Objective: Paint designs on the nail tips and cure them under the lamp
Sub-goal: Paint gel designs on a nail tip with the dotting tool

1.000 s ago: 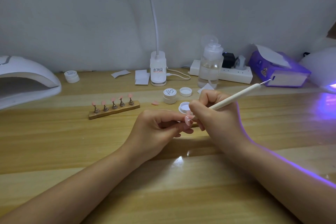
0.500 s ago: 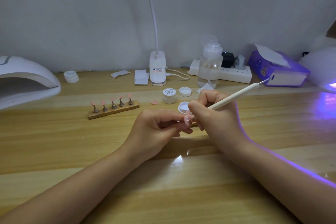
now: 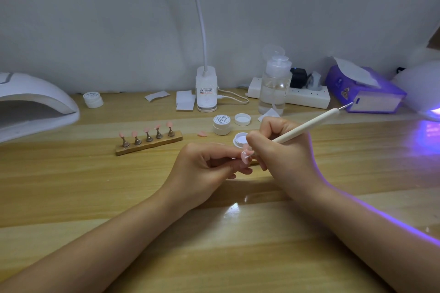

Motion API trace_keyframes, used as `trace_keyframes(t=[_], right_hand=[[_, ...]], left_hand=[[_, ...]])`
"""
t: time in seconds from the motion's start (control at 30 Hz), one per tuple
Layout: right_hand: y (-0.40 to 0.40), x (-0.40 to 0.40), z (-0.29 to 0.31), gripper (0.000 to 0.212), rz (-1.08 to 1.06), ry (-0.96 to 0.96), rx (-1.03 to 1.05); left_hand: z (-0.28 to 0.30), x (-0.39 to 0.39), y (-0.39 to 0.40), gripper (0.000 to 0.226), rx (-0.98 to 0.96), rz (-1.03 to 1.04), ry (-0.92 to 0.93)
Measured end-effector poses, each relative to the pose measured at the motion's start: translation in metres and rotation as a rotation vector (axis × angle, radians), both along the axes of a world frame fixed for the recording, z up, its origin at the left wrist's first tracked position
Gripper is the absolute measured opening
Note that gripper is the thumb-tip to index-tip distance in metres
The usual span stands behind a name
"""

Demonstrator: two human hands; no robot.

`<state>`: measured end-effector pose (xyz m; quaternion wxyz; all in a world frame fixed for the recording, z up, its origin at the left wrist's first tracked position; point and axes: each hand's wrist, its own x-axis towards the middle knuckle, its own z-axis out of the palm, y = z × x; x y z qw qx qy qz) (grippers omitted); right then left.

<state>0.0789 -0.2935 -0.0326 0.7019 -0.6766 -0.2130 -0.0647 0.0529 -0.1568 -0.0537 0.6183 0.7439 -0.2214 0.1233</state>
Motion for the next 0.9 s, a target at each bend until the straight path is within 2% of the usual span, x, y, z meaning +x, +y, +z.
trace_keyframes(t=[0.9], right_hand=[[0.0003, -0.0003, 0.0, 0.036, -0.01, 0.012, -0.003]], left_hand=[[-0.0021, 0.0012, 0.0009, 0.023, -0.005, 0.0, -0.002]])
